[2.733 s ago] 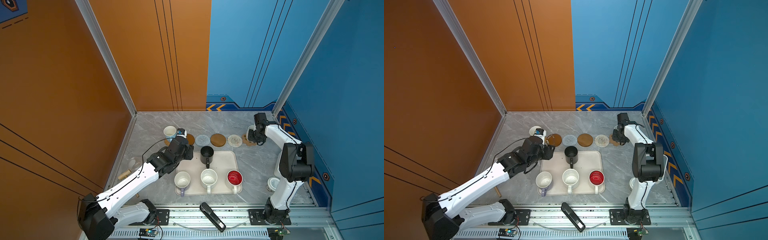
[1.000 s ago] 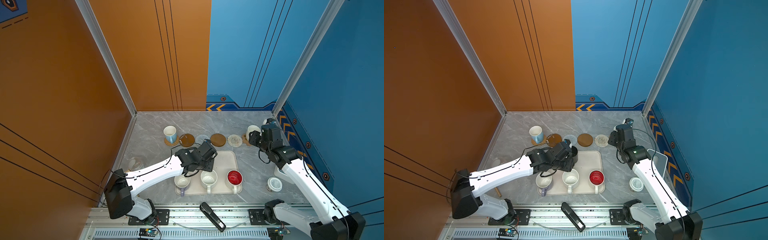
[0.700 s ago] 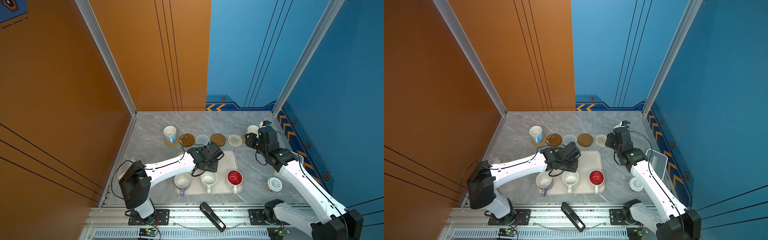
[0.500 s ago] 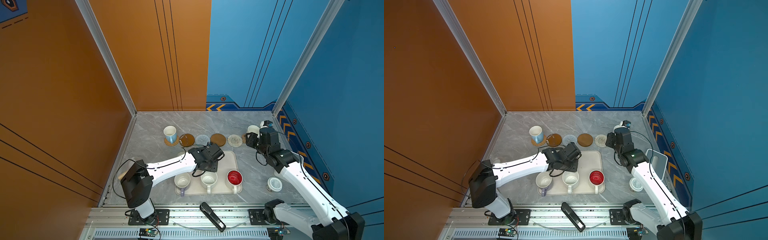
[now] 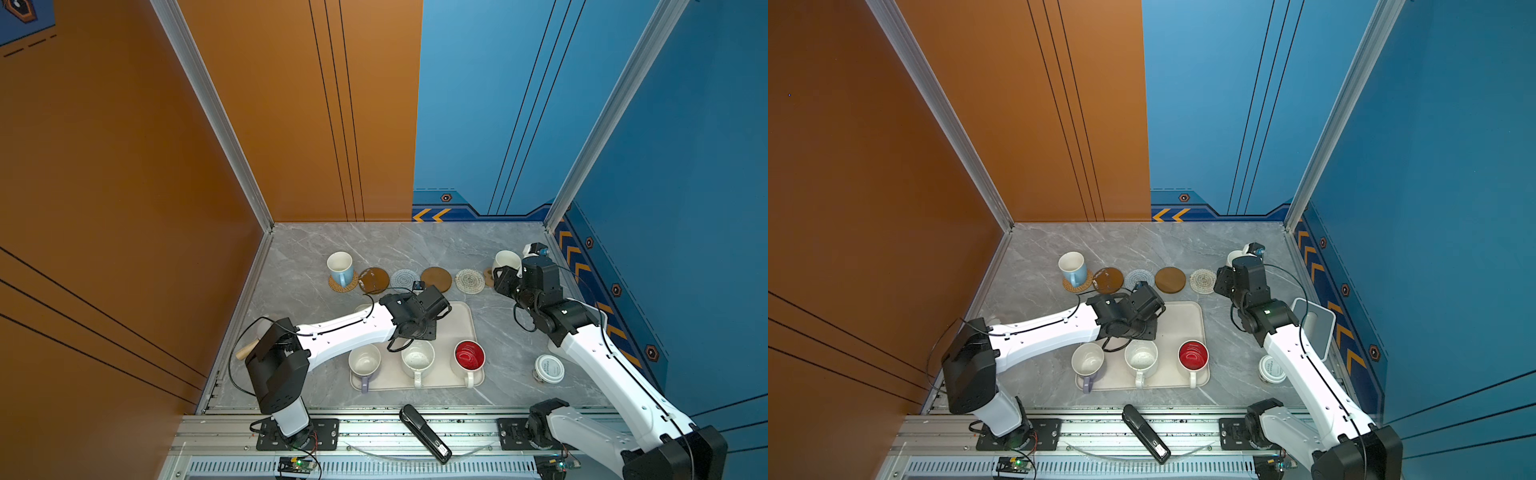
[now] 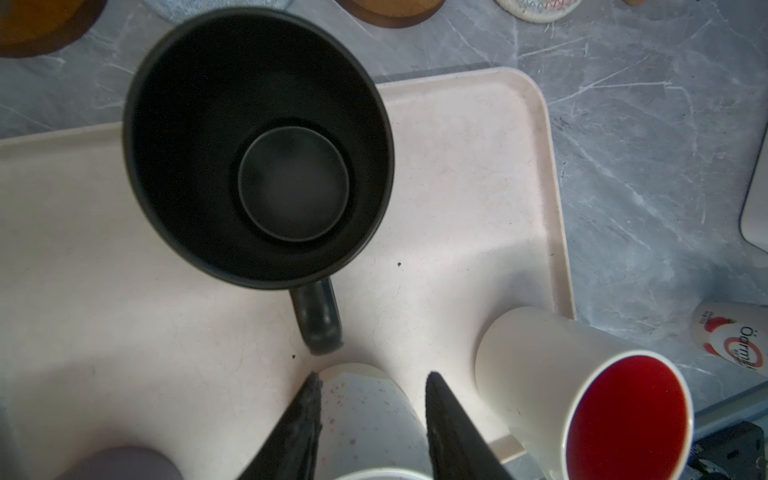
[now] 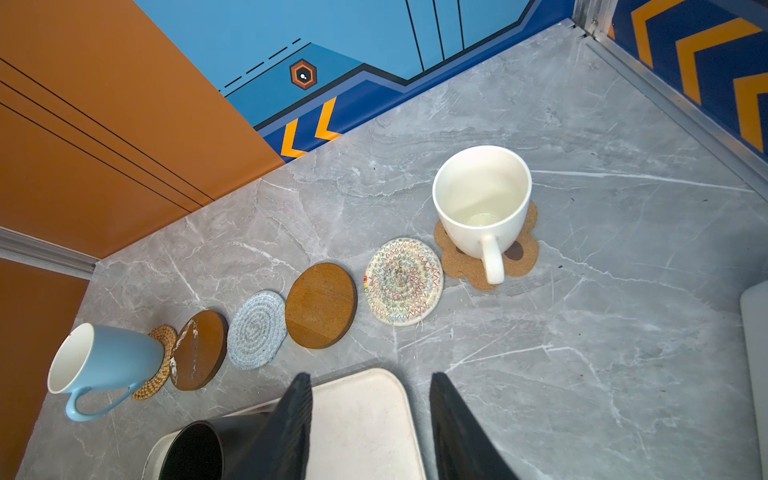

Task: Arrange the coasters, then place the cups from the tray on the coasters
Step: 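Lower left gripper onto the black mug rim and grasp it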

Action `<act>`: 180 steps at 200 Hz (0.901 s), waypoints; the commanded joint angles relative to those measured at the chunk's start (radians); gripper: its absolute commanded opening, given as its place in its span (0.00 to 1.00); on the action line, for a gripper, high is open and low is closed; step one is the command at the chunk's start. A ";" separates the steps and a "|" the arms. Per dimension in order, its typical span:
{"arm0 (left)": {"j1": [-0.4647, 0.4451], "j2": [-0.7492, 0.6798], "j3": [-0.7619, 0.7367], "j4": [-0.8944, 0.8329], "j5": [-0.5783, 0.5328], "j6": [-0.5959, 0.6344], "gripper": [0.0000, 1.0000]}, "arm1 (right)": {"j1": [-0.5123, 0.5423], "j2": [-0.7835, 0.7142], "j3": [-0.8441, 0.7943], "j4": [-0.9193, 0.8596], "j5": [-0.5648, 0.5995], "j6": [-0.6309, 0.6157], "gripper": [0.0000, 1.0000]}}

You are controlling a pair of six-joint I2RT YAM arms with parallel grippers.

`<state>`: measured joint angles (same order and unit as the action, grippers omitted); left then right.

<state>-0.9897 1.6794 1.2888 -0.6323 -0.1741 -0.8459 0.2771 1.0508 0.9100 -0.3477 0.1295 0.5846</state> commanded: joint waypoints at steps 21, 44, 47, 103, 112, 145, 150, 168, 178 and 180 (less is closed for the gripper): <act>0.011 0.006 0.013 -0.026 -0.054 -0.034 0.43 | -0.020 0.003 -0.023 0.025 -0.033 -0.004 0.45; 0.018 0.013 0.012 -0.026 -0.058 -0.041 0.42 | -0.027 0.005 -0.028 0.028 -0.039 -0.005 0.45; 0.018 0.014 0.012 -0.025 -0.059 -0.042 0.42 | -0.027 0.005 -0.028 0.029 -0.039 -0.006 0.45; 0.042 0.037 0.015 -0.027 -0.076 -0.045 0.42 | -0.043 0.002 -0.038 0.031 -0.051 -0.006 0.45; 0.047 0.042 0.018 -0.028 -0.079 -0.042 0.42 | -0.045 0.001 -0.038 0.032 -0.054 -0.006 0.45; 0.058 0.057 0.023 -0.028 -0.078 -0.044 0.42 | -0.053 -0.002 -0.042 0.032 -0.060 -0.006 0.45; 0.058 0.058 0.024 -0.027 -0.078 -0.043 0.41 | -0.055 -0.002 -0.043 0.032 -0.062 -0.006 0.45; 0.060 0.068 0.027 -0.027 -0.076 -0.043 0.41 | -0.062 -0.003 -0.047 0.035 -0.065 -0.007 0.45; 0.060 0.074 0.029 -0.027 -0.074 -0.044 0.41 | -0.064 -0.002 -0.049 0.036 -0.069 -0.007 0.45; 0.060 0.075 0.030 -0.027 -0.073 -0.044 0.41 | -0.066 -0.002 -0.049 0.036 -0.070 -0.007 0.45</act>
<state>-0.9375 1.7340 1.2892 -0.6331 -0.2287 -0.8837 0.2230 1.0512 0.8799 -0.3279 0.0776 0.5846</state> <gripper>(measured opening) 0.413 0.447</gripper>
